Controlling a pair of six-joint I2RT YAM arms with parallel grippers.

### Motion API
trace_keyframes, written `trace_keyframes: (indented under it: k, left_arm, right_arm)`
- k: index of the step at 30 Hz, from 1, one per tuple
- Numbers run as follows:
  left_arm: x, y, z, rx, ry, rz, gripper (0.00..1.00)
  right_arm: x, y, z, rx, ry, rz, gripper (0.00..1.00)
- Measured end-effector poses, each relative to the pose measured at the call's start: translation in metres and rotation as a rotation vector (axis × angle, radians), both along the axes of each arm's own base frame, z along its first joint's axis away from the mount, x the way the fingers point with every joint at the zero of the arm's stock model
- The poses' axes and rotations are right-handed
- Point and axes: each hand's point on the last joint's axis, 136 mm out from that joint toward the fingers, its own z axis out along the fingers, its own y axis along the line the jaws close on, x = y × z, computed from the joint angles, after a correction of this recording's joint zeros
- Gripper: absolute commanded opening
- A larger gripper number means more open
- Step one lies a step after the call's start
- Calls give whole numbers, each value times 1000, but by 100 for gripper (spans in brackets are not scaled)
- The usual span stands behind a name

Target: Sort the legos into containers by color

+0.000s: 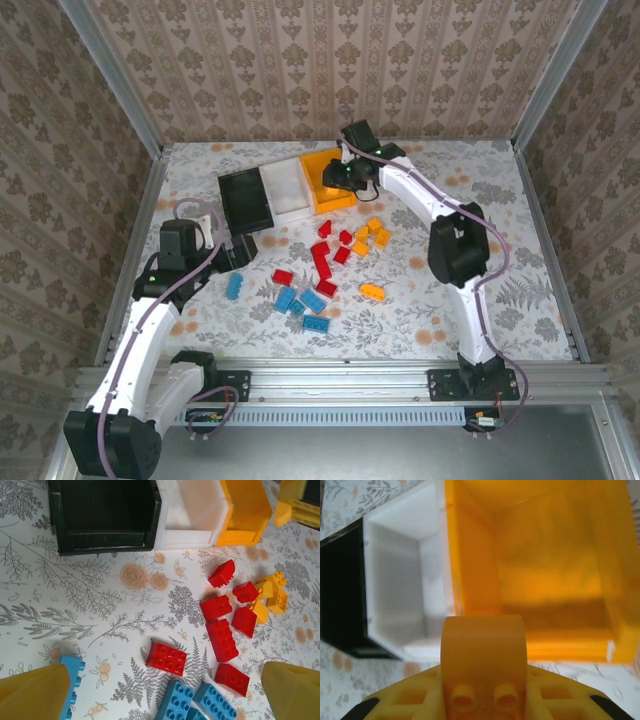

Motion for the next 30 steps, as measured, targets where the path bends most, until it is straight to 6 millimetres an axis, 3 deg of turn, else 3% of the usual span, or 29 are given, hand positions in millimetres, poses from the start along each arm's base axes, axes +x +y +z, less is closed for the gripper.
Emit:
trace_keyframes:
  k: [4,9,13,19,23,27,30]
  left_arm:
    - [-2,0,-6,-5,27,-4,100]
    - [0,1,-13,-7,54,-2,100]
    - [0,3,-16,-9,65,7,100]
    - [2,6,-17,-16,73,17,100]
    - [2,5,-17,-24,73,13,100]
    - [2,1,-15,-39,72,-3,100]
    - [0,-4,-15,-43,72,-25,100]
  right_arm:
    - [20,5,-24,-28,-2,-11,37]
    - [37,5,-43,-67,-17,-18,54]
    - [43,6,-41,-75,-30,-20,60]
    - [44,8,-15,-58,-66,-20,63]
    - [18,3,12,-72,-73,17,67]
    - [-43,-15,49,-100,-83,83,72]
    - [-93,-32,66,-117,-87,145,76]
